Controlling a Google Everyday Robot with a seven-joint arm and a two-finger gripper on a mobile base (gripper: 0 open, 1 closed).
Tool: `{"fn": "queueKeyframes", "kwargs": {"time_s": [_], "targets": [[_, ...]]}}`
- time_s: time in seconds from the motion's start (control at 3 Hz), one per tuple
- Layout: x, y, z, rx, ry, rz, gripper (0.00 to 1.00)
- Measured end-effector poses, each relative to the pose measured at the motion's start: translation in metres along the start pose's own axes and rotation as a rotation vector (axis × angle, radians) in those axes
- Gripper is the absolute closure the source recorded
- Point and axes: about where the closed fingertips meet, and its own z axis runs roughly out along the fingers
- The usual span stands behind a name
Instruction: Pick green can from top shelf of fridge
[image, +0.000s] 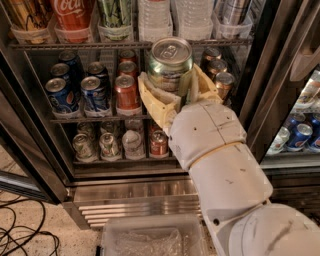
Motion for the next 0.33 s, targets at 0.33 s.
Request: {"fn": "queueKeyframes", "kwargs": {"time_s": [0.33], "targets": [[0.0, 0.0, 0.0, 0.0, 0.0, 0.0, 1.0]]}}
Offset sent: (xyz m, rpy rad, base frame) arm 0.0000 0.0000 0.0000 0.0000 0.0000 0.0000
